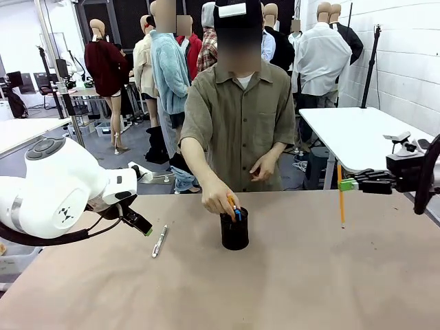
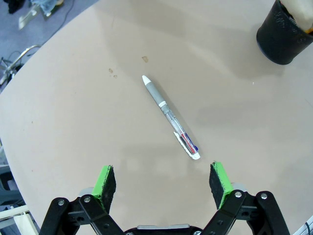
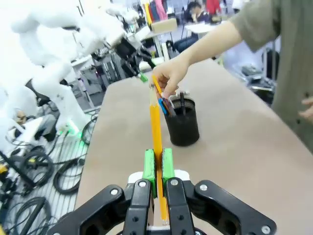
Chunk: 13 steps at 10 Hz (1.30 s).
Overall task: Place the pens into the pen holder.
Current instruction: Pick up a writing instrument from the table and place it into the Pen holder.
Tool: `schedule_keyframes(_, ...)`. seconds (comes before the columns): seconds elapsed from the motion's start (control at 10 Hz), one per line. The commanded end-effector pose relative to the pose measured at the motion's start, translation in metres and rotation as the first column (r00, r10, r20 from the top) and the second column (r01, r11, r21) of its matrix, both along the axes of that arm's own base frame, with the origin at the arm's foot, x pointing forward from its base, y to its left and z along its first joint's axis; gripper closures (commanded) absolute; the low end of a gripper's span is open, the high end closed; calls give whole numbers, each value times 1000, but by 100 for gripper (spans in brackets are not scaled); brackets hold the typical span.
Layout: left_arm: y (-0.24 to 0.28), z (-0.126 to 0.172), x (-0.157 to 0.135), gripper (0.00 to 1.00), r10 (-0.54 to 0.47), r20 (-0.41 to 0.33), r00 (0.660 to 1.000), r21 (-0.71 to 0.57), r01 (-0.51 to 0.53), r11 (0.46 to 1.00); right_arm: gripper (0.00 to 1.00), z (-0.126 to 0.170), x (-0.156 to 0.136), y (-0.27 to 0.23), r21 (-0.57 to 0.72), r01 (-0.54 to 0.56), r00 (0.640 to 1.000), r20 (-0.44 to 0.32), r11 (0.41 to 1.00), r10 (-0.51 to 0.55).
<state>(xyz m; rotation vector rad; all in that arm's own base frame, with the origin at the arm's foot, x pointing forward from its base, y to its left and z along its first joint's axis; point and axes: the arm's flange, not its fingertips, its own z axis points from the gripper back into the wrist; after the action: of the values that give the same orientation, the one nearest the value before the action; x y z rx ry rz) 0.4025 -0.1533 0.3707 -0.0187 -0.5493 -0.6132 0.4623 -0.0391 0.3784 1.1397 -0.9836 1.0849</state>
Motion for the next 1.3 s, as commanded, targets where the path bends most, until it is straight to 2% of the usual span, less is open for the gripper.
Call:
schedule_keyframes(0.0,2,0,0,0,5,0,1000,-4,-5,1000,100,23,-13,26,24,48,997,57,999,-49)
schedule_keyframes(0.1,2,0,0,0,5,0,1000,-4,-5,1000,100,41,-15,46,28,95,992,80,995,-97)
schedule_keyframes(0.3,2,0,0,0,5,0,1000,-4,-5,1000,100,61,-12,87,47,103,985,132,994,-109)
schedule_keyframes(0.4,2,0,0,0,5,0,1000,-4,-5,1000,100,70,-4,111,31,109,984,139,994,-112)
schedule_keyframes(0.5,2,0,0,0,5,0,1000,-4,-5,1000,100,75,12,135,21,69,988,137,997,-71)
schedule_keyframes(0.6,2,0,0,0,5,0,1000,-4,-5,1000,100,77,25,154,17,40,990,134,999,-42)
schedule_keyframes(0.8,2,0,0,0,5,0,1000,-4,-5,1000,100,74,46,191,-27,57,995,87,998,-55)
schedule_keyframes(1.2,2,0,0,0,5,0,1000,-4,-5,1000,100,51,66,237,-69,-37,998,53,997,41)
